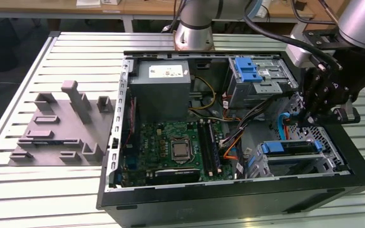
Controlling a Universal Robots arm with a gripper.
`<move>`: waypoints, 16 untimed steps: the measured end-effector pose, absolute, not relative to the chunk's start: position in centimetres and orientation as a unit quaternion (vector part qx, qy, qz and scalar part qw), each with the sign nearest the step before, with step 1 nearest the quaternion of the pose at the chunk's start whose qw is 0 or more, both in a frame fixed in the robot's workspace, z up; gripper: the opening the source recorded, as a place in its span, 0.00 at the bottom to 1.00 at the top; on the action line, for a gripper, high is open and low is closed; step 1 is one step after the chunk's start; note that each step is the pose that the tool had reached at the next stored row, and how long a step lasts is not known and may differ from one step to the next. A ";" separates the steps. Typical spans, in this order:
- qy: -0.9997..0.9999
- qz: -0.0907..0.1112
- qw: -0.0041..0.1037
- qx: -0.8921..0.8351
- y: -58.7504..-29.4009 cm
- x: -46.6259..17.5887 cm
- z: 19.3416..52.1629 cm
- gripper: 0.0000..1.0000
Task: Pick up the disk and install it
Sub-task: 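Insert the first disk wire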
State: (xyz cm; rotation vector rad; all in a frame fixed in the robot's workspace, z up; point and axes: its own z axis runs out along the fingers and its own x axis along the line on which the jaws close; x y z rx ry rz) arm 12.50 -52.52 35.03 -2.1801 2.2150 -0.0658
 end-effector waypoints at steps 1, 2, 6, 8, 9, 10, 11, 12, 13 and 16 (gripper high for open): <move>0.712 -0.021 0.016 -0.701 -52.5 12.5 35.0 0.23; 0.713 -0.021 0.016 -0.701 -52.5 12.5 35.0 0.17; 0.713 -0.017 0.012 -0.701 -52.5 12.6 35.0 0.16; 0.713 -0.014 0.008 -0.701 -52.5 12.6 35.0 0.16; 0.713 -0.013 0.006 -0.701 -52.6 12.6 34.9 0.16; 0.713 -0.012 0.005 -0.701 -52.6 12.6 34.9 0.16; 0.713 -0.012 0.005 -0.701 -52.7 12.6 34.9 0.16; 0.713 -0.012 0.005 -0.701 -52.9 12.6 34.8 0.16; 0.713 -0.011 0.005 -0.701 -53.2 12.6 34.7 0.16; 0.713 -0.011 0.006 -0.701 -54.1 12.6 34.4 0.16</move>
